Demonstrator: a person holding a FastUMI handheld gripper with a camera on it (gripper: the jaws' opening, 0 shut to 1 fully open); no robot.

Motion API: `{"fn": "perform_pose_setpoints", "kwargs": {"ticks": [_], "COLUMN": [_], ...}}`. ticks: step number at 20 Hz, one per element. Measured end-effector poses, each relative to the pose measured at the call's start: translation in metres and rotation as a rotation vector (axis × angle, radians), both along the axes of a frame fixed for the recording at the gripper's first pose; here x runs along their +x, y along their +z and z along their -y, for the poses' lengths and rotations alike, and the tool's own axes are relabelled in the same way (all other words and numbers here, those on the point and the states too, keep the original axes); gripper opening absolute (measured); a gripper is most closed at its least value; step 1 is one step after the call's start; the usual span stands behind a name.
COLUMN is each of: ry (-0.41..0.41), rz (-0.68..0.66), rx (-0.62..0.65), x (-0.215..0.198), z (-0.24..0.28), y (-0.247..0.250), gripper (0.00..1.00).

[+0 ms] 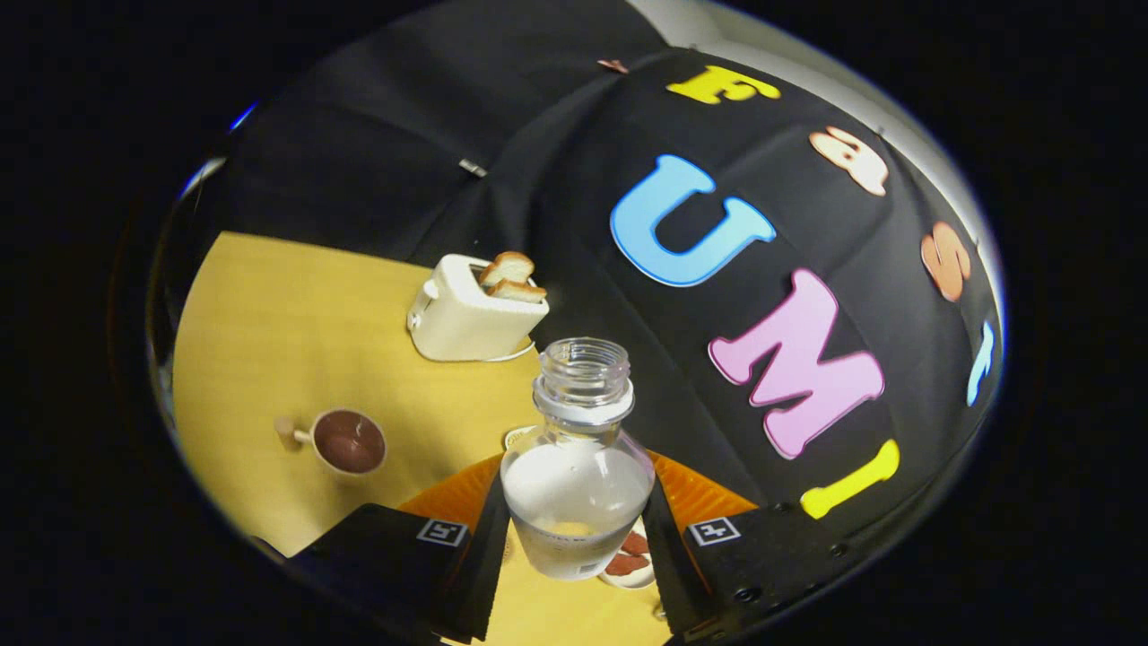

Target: Take the bottle from table, then pour the juice into the cup, finally place the bottle on the coaster

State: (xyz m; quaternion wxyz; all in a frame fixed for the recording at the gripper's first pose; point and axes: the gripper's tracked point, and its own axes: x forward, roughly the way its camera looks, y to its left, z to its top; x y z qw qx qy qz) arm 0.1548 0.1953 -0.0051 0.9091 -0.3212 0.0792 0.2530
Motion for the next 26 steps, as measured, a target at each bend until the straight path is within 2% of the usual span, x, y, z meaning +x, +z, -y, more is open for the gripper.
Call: {"fn": "perform_pose_setpoints", "kwargs": {"ticks": [5,9,15,20,22,26], "ry": [-0.075,-0.099,-0.154,-0.174,-0.179,-0.188], "rz": [-0.088,-0.166,-0.209,-0.171,-0.137,-0.150], "rx": [0.161,0.352,0.535,0.549,0.527,0.564], "x": [0.009,0.018,0.047,0.071,0.079,0.086], "z": [0.029,0.031,0.038,0.042,0.045,0.047], "y": [0.000,-0.015,-0.071,-0.122,-0.134,-0.152], "gripper": [0.74,0.74,0.74,0.74,0.74,0.74]}}
